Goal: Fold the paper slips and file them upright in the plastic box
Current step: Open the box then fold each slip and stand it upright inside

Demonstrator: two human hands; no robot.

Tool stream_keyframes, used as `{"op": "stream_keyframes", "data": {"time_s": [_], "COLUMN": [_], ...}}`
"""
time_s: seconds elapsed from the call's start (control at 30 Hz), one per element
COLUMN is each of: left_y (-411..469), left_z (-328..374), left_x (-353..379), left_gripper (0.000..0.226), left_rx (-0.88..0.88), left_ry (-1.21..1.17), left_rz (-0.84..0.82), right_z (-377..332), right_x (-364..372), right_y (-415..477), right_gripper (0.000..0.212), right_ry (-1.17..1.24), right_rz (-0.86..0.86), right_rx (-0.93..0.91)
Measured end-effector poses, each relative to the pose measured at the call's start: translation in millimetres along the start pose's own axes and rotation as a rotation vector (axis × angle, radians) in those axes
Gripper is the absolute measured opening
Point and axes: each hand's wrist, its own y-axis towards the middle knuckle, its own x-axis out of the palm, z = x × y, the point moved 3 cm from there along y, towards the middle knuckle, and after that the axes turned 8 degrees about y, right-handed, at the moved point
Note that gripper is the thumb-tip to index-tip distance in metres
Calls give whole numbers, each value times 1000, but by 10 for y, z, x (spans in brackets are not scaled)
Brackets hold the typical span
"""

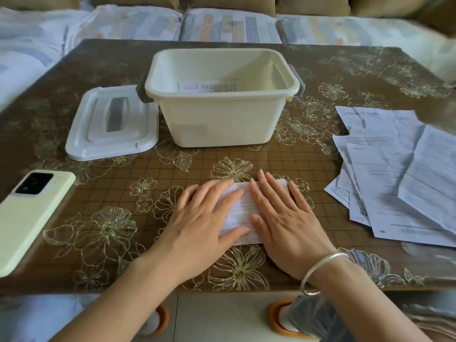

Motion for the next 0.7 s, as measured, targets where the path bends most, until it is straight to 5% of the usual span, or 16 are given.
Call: {"op": "stream_keyframes", "data": {"time_s": [0.13,0.4,0.53,0.7], "left_y": [-85,-72,-60,6], "left_z": [-220,-335,-321,-327], "left_x": [12,-62,-65,-107], "left_gripper": [83,78,84,97], "left_rx": [97,152,150,115], "left_ry": [13,-3,-30,-111], "left_rz": [-159,-310,-294,-302], "right_z": [134,290,-28,-191], "right_x": [-42,-252,-324,-209], "right_y": [-44,-161,-176,-106], "right_gripper": [71,81,43,47], "right_ry": [-63,-7,186,195], "right_rz": [-71,-98,237,149], "right_rx": [57,253,16,-131]}}
